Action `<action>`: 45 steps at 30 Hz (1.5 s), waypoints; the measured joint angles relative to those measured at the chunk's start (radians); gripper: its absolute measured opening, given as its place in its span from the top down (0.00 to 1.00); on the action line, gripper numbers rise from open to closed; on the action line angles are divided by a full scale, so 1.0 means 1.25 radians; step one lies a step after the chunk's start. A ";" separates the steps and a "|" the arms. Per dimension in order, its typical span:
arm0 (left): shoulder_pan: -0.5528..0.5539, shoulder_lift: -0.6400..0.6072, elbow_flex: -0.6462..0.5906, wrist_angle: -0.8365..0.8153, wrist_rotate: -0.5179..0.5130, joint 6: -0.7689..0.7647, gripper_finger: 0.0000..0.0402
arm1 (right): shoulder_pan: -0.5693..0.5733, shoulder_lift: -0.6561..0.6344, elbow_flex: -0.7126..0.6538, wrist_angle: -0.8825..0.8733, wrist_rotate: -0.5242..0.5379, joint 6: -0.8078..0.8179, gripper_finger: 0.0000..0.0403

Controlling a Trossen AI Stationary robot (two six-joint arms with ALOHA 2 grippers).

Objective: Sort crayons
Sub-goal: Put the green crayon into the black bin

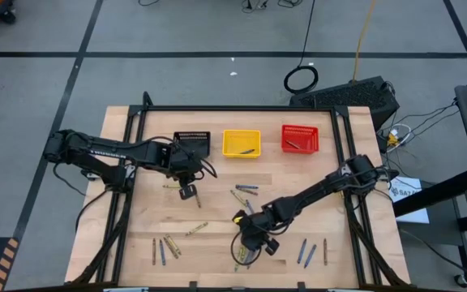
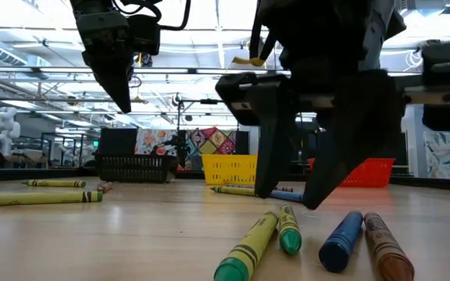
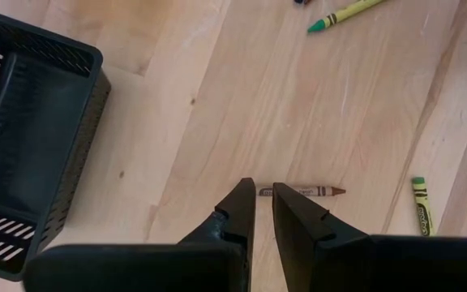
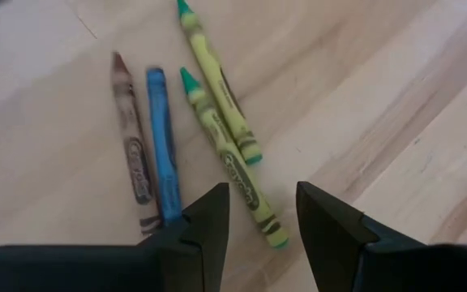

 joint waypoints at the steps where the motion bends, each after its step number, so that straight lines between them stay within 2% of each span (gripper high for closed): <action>1: 0.000 0.000 0.000 0.000 0.000 0.000 0.89 | -0.002 0.003 0.000 -0.005 0.001 0.004 0.67; 11: 0.000 0.000 0.000 0.000 0.000 0.001 0.89 | -0.009 0.014 0.000 -0.004 -0.003 0.021 0.69; 21: 0.000 0.000 0.000 0.000 -0.001 0.001 0.89 | -0.010 0.013 0.002 -0.055 -0.005 0.017 0.96; 23: 0.000 0.000 0.000 0.000 -0.001 0.001 0.89 | -0.012 0.013 0.002 -0.061 -0.005 0.007 0.98; 33: 0.000 0.000 0.000 0.000 -0.001 0.001 0.89 | -0.017 0.013 0.002 -0.070 -0.007 -0.020 0.99; 45: 0.000 0.000 0.000 0.000 -0.001 0.001 0.89 | -0.018 0.003 0.007 -0.066 0.003 0.044 1.00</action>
